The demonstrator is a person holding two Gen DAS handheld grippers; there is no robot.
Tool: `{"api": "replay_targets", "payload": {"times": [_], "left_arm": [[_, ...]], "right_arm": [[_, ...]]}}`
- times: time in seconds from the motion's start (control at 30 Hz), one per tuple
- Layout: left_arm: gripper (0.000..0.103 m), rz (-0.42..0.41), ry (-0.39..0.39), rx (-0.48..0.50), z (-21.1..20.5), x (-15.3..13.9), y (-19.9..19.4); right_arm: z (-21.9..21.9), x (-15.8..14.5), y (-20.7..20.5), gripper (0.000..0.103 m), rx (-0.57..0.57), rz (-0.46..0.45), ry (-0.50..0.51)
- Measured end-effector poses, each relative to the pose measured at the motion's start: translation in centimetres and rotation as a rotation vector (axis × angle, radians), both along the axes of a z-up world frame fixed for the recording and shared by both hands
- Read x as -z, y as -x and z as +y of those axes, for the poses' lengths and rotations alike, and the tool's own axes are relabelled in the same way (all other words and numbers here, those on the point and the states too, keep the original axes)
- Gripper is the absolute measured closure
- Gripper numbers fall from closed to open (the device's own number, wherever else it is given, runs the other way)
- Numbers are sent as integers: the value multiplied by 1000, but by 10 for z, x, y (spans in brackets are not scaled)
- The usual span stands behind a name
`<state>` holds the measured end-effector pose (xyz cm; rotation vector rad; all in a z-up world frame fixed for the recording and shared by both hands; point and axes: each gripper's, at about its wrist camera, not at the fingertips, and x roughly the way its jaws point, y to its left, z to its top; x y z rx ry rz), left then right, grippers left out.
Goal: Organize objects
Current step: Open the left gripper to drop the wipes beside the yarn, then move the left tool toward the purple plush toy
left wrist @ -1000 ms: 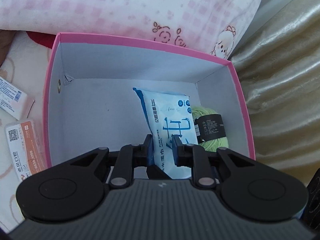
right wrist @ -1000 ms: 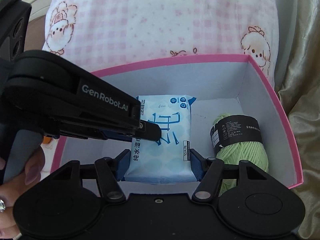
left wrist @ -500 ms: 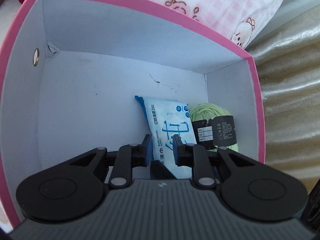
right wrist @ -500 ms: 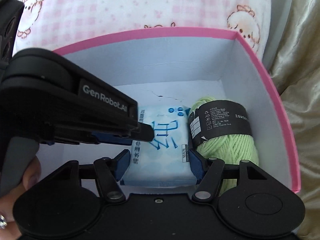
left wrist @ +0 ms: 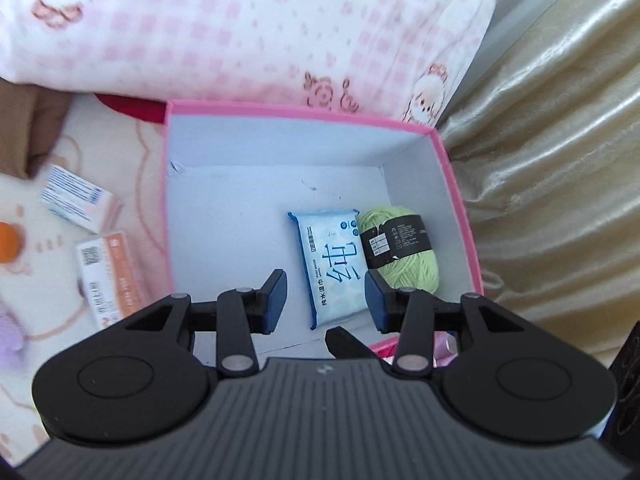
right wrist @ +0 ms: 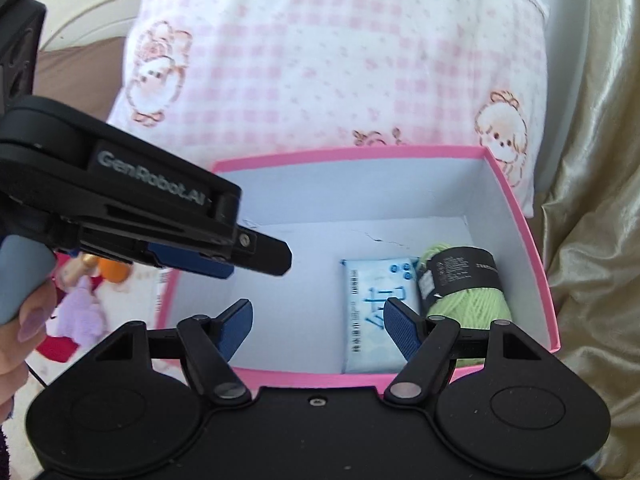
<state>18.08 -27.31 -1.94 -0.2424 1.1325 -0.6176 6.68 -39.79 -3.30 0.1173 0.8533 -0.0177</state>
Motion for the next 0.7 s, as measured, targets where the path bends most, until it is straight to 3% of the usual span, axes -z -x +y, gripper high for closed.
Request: {"api": "replay_targets", "payload": {"times": [0.2, 0.37, 0.7], "left_arm": [[50, -74, 40, 2, 51, -45, 33], [45, -150, 15, -29, 94, -69, 55], [42, -170, -67, -138, 181, -68, 67]], "right_arm": [[28, -27, 14, 26, -91, -35, -70], [58, -48, 26, 26, -177, -86, -91], [117, -63, 20, 17, -403, -82, -132]]}}
